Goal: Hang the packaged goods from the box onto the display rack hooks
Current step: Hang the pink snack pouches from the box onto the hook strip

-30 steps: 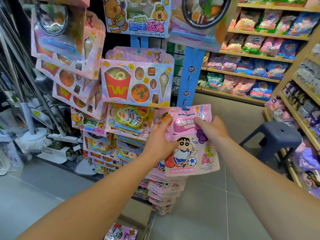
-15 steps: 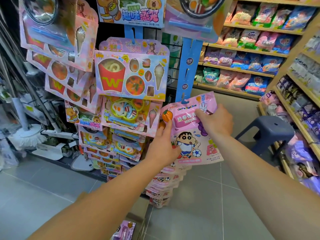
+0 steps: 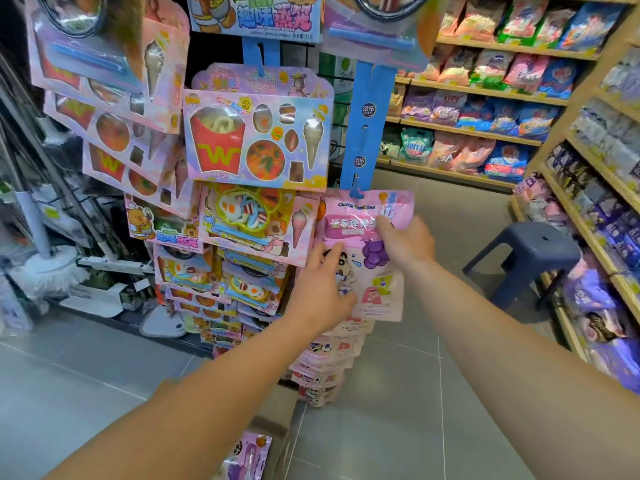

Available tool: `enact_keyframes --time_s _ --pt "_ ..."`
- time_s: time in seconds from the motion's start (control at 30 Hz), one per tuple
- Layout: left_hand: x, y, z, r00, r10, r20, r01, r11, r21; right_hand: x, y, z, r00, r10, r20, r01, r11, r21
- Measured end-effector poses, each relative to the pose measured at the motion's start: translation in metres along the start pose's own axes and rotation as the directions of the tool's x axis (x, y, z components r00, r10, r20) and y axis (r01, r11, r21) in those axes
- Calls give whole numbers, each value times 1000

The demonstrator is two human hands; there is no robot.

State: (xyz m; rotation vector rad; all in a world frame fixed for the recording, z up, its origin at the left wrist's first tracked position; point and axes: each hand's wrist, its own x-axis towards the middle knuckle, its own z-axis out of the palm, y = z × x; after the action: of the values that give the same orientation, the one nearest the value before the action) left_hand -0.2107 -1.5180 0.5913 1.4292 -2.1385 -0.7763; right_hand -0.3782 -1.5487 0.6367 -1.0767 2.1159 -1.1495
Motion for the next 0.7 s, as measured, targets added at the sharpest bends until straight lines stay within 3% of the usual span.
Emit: enact_keyframes --time_s 0.07,0.13,0.2,0.3,0.4,0.57,0.7 --pt "-5 -4 -1 1000 1 -11 -1 1000 23 -5 6 8 995 46 84 -55 993 108" --pt "-10 -6 -1 1000 12 -25 -11 999 45 -11 12 10 994 49 96 -59 993 104" --pt "-13 -6 0 1000 18 -8 -18 996 91 -14 18 8 997 -10 73 9 1000 17" --pt "-11 -10 3 997 1 77 -11 991 136 -21 26 6 987 -35 159 57 989 -137" --pt "-8 -13 0 993 -17 119 2 991 132 -27 34 7 976 -43 214 81 981 -175" --pt "-17 -14 -6 995 10 99 -18 996 82 -44 40 1 974 -35 225 63 991 -119" --pt "-35 -21 -13 997 15 73 -14 1000 -16 -73 54 8 988 -92 124 116 973 -199"
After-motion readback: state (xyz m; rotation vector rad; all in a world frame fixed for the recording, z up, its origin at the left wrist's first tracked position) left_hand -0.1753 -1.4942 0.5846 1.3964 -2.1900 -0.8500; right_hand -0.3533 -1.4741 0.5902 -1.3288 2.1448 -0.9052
